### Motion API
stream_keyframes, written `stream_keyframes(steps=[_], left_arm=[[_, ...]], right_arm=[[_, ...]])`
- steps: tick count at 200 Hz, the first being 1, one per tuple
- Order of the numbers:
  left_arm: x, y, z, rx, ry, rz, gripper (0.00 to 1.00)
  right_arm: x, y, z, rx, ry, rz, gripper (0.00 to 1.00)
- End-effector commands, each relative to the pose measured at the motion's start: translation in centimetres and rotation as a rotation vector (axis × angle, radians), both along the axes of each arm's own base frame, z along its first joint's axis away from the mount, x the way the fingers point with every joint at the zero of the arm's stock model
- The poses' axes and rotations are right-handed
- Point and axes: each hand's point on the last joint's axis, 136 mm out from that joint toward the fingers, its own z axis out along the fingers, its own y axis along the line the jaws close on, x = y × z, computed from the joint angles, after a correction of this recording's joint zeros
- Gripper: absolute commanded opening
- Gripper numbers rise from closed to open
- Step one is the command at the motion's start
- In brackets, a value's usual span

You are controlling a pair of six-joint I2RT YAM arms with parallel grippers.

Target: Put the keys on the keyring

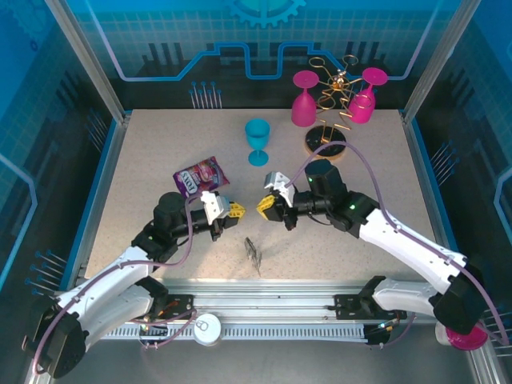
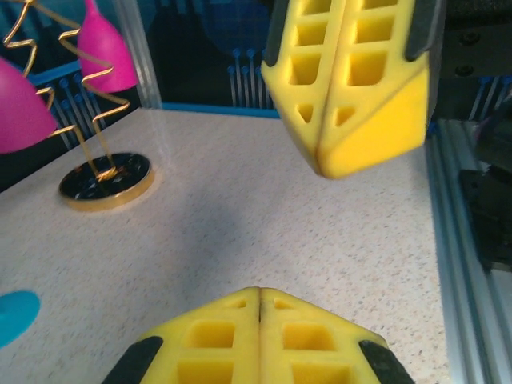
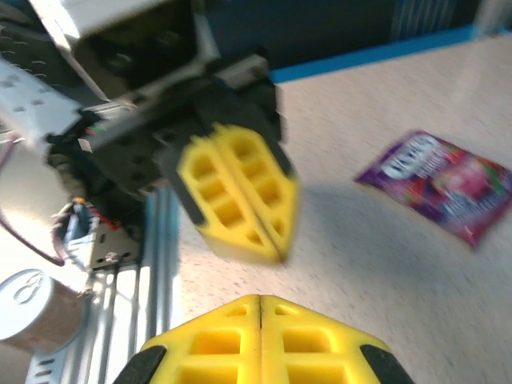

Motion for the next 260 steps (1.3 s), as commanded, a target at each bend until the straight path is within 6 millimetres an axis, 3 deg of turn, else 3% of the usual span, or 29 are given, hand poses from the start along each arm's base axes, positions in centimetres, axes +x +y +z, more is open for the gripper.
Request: stream_keyframes(steps=[1,19,42,58,74,106,128,156,183,215,260], left_arm=[[2.1,1.5,0.5,0.003,0.072,0.174,0.0],[3.3,3.1,-0.1,-0.009,0.219,0.326,0.05],[3.3,4.9,-1.3,-0.056,0.384,0.463,0.01],[3.6,6.4,-2.4,-0.083,0.459,0.579,0.07],[4.1,8.2,-3.2,-0.111,0.522,0.711,0.1],[4.8,10.5,-4.6,-0.132,0.66,0.908,0.2],[3.9,10.9,-5.5,-0.116,0.792,0.967,0.27],[2.5,12.6,-6.5,-0.079,0.887,1.072,0.34],[2.3,13.9,-6.3,-0.122,0.892,1.144,0.35],[2.6,14.2,-5.6,-0.198,0.87,1.156,0.35],[2.8,14.1,-5.4,-0.207,0.865,1.15,0.35]], right_arm=[[2.6,-2.2,-2.6,-0.024,0.096,-0.253,0.23],[2.8,-3.3,-5.4,-0.06,0.186,-0.348,0.28],[2.4,-4.4,-7.9,-0.093,0.289,-0.425,0.28],[1.0,-4.6,-9.2,-0.13,0.35,-0.434,0.31],[-1.0,-4.1,-10.5,-0.213,0.347,-0.414,0.42],[-5.5,-1.6,-12.9,-0.28,0.407,-0.315,0.51],[-8.2,0.4,-14.8,-0.334,0.39,-0.255,0.55],[-10.8,4.0,-16.3,-0.378,0.347,-0.147,0.56],[-15.1,7.2,-17.6,-0.432,0.25,0.05,0.55],[-18.1,7.9,-20.2,-0.51,0.188,0.186,0.54],[-19.5,8.3,-21.9,-0.571,0.158,0.252,0.5]])
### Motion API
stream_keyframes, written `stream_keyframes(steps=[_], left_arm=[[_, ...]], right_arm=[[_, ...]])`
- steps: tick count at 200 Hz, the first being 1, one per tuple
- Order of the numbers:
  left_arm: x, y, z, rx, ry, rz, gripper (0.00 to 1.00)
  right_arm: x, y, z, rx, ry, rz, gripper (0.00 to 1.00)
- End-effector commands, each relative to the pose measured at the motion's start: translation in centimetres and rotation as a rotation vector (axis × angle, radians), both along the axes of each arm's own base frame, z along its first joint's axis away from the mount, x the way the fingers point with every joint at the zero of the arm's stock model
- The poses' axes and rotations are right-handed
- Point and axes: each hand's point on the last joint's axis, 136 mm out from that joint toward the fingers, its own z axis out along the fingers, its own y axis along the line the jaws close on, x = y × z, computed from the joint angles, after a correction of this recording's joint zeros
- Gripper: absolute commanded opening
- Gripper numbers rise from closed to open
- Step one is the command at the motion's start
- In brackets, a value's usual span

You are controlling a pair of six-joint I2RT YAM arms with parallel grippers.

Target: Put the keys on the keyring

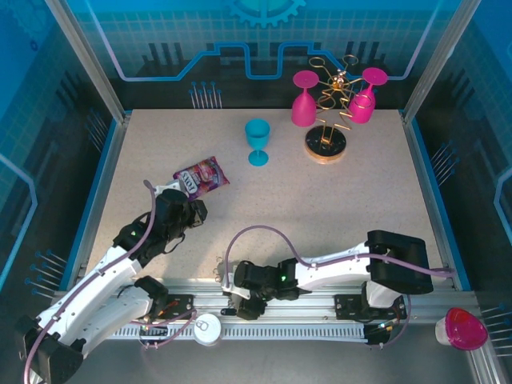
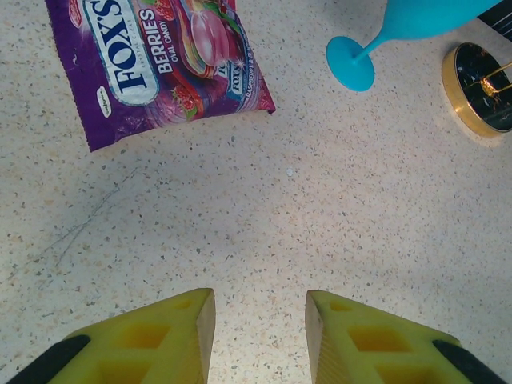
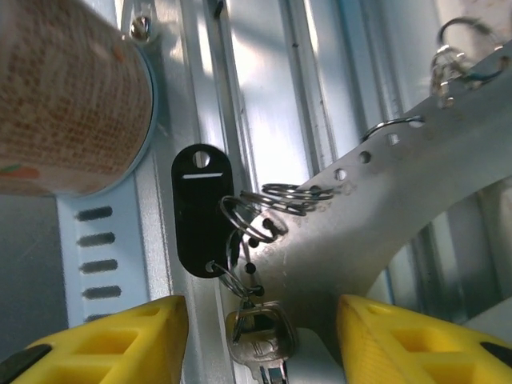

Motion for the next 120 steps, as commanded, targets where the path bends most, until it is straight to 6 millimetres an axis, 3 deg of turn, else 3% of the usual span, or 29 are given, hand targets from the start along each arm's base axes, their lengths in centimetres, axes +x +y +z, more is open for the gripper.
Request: stream_keyframes(steps=[1,54,58,99,120], left_arm=[[0.1,0.6,0.1,0.002,-0.006,0.037,0.35],[0.2,0.8,0.2,0.006,-0.023,0.037,0.35],[0.2,0.8,0.3,0.007,-0.025,0.037,0.35],[0.4,0.7,0.7,0.017,-0.043,0.028,0.35],[0.6,0.6,1.0,0.024,-0.053,0.018,0.34]], right_arm=[[-0.6,1.4,0.2,0.012,-0.032,0.06,0.5],[-0.1,0.4,-2.4,-0.098,-0.058,0.048,0.32],[0.1,1.2,-1.8,-0.082,-0.064,0.045,0.3],[1.5,0.5,-1.5,-0.105,-0.117,0.009,0.01],[2.7,0.5,0.3,-0.041,-0.107,-0.041,0.0]])
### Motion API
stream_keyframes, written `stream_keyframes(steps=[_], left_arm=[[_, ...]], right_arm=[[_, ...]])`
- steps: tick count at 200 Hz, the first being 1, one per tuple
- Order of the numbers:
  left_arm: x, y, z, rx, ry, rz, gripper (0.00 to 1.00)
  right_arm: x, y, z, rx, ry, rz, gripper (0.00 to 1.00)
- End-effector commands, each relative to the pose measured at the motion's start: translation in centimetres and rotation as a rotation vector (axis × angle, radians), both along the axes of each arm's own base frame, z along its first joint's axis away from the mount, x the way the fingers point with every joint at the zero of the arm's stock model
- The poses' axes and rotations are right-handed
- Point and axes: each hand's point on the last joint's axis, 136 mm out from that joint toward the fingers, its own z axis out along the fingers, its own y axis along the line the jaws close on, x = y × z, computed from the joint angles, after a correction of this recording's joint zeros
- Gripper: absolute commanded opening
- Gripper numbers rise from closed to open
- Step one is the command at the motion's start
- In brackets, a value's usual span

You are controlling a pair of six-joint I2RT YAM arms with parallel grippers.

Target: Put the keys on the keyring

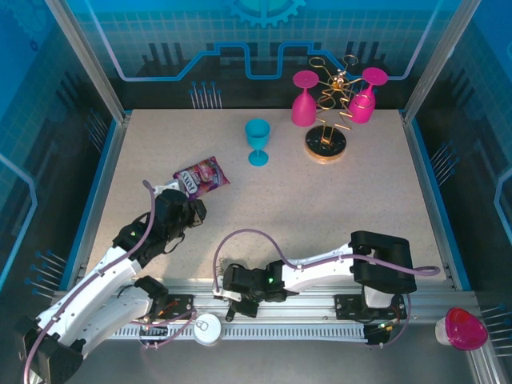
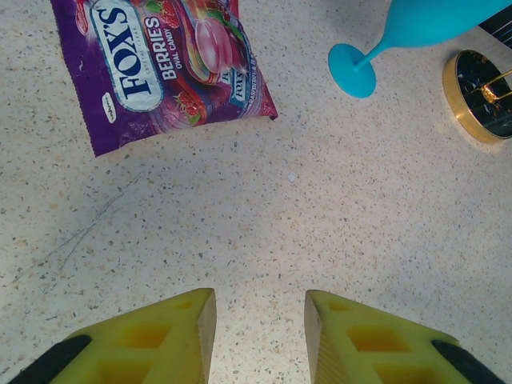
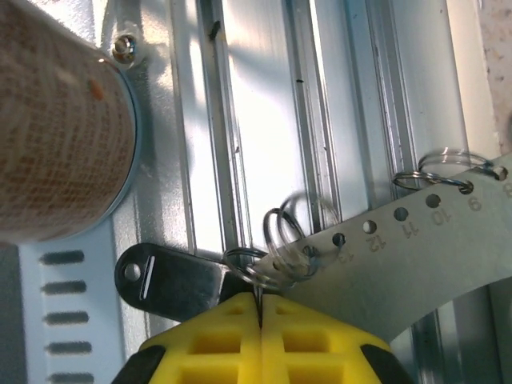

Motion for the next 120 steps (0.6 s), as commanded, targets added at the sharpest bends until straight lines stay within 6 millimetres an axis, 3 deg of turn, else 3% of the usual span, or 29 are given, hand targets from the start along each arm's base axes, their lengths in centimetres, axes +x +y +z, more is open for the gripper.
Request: stream_keyframes(steps=[1,35,66,120], left_arm=[[0.5,0.4,0.9,0.016,-0.041,0.008,0.34],[0.8,0.2,1.3,0.03,-0.057,-0.006,0.34],[1.0,0.0,1.2,0.024,-0.059,-0.016,0.33],[1.3,-1.5,1.6,0.042,-0.085,-0.125,0.32]], right_arm=[[2.1,-1.5,0.8,-0.007,-0.035,-0.069,0.0],[4.0,-2.3,4.2,0.107,-0.023,-0.135,0.0],[5.1,-2.8,5.4,0.16,0.024,-0.197,0.0],[11.0,-5.0,8.2,0.256,0.118,-0.425,0.0]])
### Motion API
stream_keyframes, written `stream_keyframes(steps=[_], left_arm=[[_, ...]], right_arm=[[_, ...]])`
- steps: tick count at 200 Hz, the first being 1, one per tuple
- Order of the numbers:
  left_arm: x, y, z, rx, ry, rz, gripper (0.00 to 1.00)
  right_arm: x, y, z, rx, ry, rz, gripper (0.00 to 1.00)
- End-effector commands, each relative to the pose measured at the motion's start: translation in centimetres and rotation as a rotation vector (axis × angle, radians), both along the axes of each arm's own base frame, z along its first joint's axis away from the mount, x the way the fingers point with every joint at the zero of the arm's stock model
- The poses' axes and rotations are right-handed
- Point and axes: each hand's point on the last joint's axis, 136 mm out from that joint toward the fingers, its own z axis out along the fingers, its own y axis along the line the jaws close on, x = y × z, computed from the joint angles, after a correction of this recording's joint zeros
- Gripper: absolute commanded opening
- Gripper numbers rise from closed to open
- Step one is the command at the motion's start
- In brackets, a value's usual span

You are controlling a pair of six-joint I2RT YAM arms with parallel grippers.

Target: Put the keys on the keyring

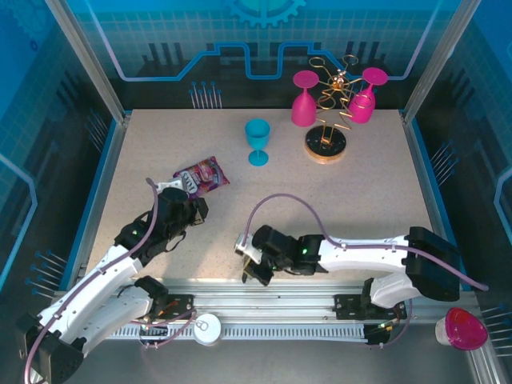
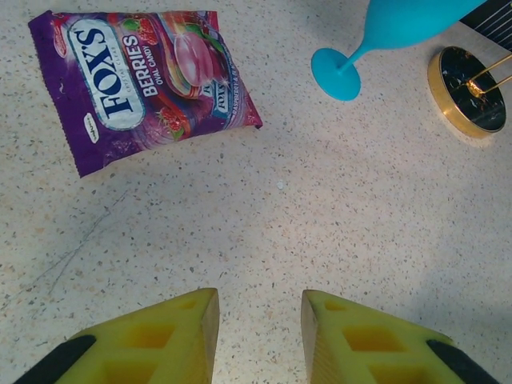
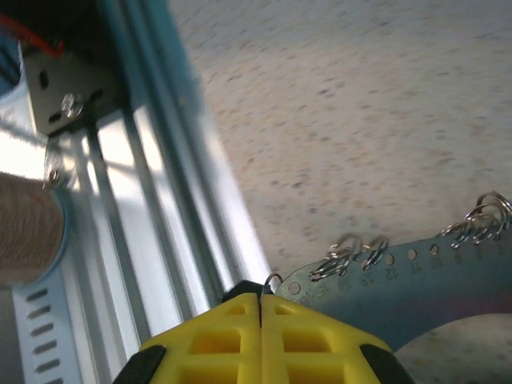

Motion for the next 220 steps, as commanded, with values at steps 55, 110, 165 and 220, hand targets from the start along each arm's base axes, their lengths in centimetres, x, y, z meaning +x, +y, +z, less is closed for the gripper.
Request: stream_keyframes(steps=[55,110,165,220], left_arm=[[-0.1,-7.4,3.1,0.023,-0.265,-0.556,0.29],[-4.0,-11.7,3.3,0.208,-0.568,-1.111,0.2],[-8.1,-15.3,0.6,0.197,-0.634,-1.418,0.26],[-8.4,-17.8,1.1,0.158,-0.764,-1.483,0.25]], right_arm=[[4.4,-3.6,5.1,0.189,0.139,-0.055,0.0],[5.1,-5.3,8.5,0.292,0.156,0.081,0.0],[5.2,-5.1,10.3,0.359,0.157,0.144,0.0],[4.8,-5.2,10.6,0.342,0.122,0.216,0.0]])
